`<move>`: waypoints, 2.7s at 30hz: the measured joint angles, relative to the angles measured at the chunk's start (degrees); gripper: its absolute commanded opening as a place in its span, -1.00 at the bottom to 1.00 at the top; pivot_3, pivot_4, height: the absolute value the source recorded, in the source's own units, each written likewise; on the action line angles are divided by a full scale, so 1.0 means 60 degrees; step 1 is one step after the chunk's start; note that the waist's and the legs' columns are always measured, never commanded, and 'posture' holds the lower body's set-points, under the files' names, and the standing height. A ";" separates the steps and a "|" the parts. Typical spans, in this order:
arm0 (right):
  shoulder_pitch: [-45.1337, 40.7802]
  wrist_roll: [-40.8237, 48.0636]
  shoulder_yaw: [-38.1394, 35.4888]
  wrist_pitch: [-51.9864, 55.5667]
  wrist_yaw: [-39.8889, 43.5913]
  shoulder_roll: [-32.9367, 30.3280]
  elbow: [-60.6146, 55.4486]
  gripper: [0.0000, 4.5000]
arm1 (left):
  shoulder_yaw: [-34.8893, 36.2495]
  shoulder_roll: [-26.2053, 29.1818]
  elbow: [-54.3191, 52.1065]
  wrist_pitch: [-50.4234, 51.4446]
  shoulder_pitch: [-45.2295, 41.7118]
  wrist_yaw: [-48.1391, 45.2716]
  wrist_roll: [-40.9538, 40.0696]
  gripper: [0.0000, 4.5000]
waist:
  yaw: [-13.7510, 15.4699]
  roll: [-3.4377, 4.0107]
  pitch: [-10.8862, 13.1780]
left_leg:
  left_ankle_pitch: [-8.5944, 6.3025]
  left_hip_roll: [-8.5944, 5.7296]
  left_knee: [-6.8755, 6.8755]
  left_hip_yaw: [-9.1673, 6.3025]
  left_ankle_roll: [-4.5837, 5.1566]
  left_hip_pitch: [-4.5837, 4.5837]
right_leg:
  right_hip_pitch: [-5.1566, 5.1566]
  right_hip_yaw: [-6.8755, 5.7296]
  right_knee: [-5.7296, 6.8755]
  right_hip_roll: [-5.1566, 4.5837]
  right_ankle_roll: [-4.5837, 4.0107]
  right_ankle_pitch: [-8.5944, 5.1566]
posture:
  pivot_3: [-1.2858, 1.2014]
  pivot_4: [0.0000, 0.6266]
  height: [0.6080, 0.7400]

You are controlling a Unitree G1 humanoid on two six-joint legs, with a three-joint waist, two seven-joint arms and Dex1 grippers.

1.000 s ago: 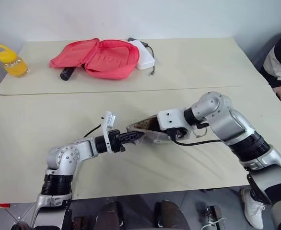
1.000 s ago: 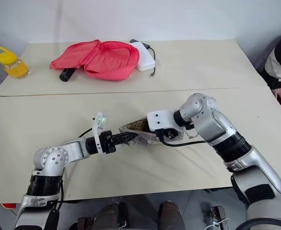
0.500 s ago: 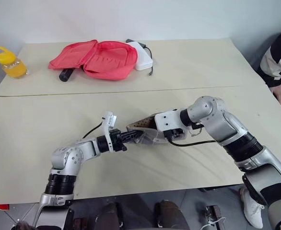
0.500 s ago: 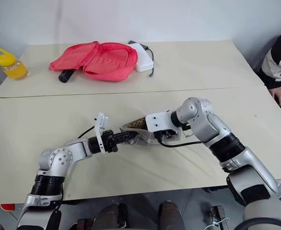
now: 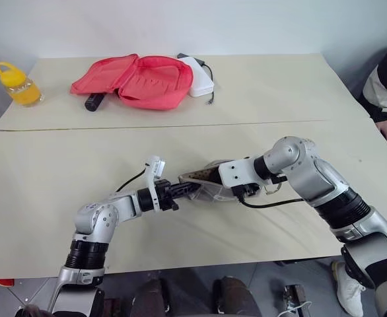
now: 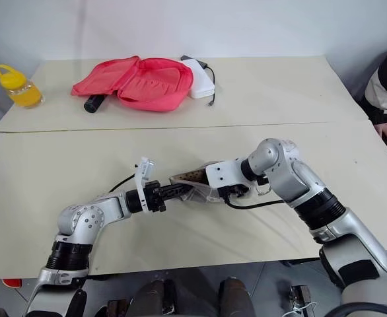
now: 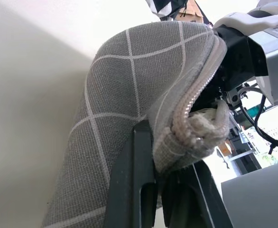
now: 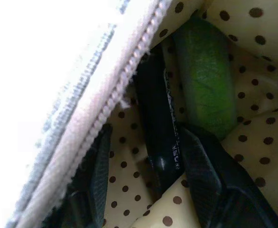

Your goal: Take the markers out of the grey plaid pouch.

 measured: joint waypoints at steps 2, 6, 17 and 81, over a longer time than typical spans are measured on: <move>-0.0001 -0.0046 0.0000 -0.0182 -0.0112 0.0095 0.0136 0.01 | 0.0023 0.0000 -0.0016 -0.0001 0.0035 0.0036 0.0017 -1.00 | -0.0003 -0.0003 -0.0002 | 0.0000 0.0002 0.0004 -0.0003 0.0000 0.0005 | 0.0009 -0.0003 0.0000 0.0001 0.0000 0.0000 | 0.03 -0.52 1.00; -0.0001 -0.0057 0.0001 -0.0535 -0.0250 0.0183 0.0413 -0.27 | 0.0038 0.0000 -0.0031 -0.0018 0.0060 0.0060 0.0076 -1.00 | -0.0049 -0.0005 -0.0004 | 0.0000 0.0004 0.0016 -0.0013 0.0001 0.0035 | 0.0051 -0.0010 -0.0005 0.0002 -0.0001 0.0000 | 0.03 -0.52 1.00; 0.0019 -0.0037 -0.0122 -0.0866 -0.0395 0.0192 0.0490 -0.76 | -0.0003 -0.0001 -0.0162 -0.0274 0.0116 0.0056 0.0289 -1.00 | -0.0034 -0.0006 -0.0003 | -0.0002 0.0000 0.0011 -0.0027 0.0002 0.0031 | 0.0058 -0.0021 -0.0015 -0.0004 -0.0001 0.0000 | 0.03 -0.52 1.00; -0.0296 -0.0389 -0.2441 -0.4242 -0.4195 -0.0771 0.6109 -0.02 | -0.0088 -0.0059 -0.1212 -0.1100 0.0359 0.0431 0.1144 -1.00 | 0.0083 0.0005 0.0013 | 0.0004 -0.0004 -0.0050 0.0020 -0.0009 -0.0043 | -0.0070 0.0002 -0.0013 0.0000 0.0003 0.0001 | 0.03 -0.52 1.00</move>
